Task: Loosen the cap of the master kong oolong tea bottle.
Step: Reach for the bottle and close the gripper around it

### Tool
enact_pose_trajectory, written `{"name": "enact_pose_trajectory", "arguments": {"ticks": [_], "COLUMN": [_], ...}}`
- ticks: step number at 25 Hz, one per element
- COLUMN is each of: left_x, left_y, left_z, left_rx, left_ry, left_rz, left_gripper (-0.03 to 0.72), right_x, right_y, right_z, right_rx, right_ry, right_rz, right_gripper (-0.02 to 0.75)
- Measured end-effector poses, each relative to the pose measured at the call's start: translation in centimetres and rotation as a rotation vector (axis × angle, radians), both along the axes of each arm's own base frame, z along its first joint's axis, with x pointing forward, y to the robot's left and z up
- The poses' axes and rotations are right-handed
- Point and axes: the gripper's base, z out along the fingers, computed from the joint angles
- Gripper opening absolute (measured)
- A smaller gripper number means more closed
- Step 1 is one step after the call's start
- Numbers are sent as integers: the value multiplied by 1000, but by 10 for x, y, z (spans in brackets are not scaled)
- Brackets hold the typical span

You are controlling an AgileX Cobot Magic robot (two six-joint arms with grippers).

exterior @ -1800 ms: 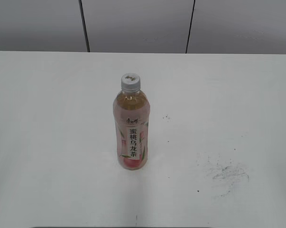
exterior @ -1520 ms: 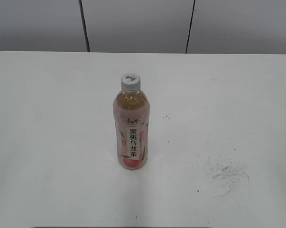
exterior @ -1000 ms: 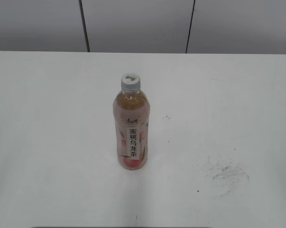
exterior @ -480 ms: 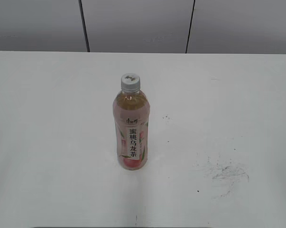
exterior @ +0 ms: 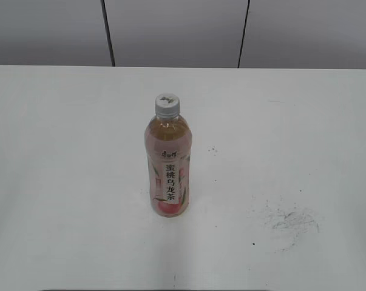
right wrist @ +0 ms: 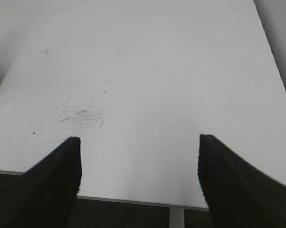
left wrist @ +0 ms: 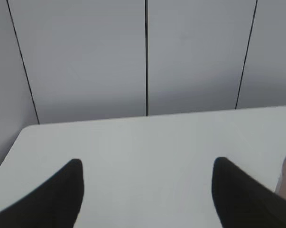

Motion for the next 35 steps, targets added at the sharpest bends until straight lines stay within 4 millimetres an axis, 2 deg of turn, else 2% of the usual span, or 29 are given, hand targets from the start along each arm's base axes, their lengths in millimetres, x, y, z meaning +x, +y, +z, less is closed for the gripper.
{"name": "enact_pose_trajectory", "arguments": {"ticks": [4,8,16,19,21,26,29,32,35], "left_x": [26,68,157,193,210,236,246,259,261], "left_y": [-5,-12,-14,-25,-37,-67,-79,-86,-90], "left_z": [12,11,-10,-29,-42,-58,-74,-102,-128], "left_rx": [-59,-174,-188,-118,-74,-61,-87,-93,-115], "left_ry": [-67,-42,-9,22,28,-88,-77,13,60], "left_rz": [-32,-57,4,-32,-82,-192,-232,-258,-287], "left_gripper": [501,501,501,501,501,514,538,559,566], "right_x": [0,0,0,0,0,0,0,0,0], "right_y": [0,0,0,0,0,0,0,0,0], "right_z": [0,0,0,0,0,0,0,0,0], "right_rx": [0,0,0,0,0,0,0,0,0], "right_ry": [0,0,0,0,0,0,0,0,0], "right_rz": [0,0,0,0,0,0,0,0,0], "right_gripper": [575,575,575,575,575,575,575,575,575]}}
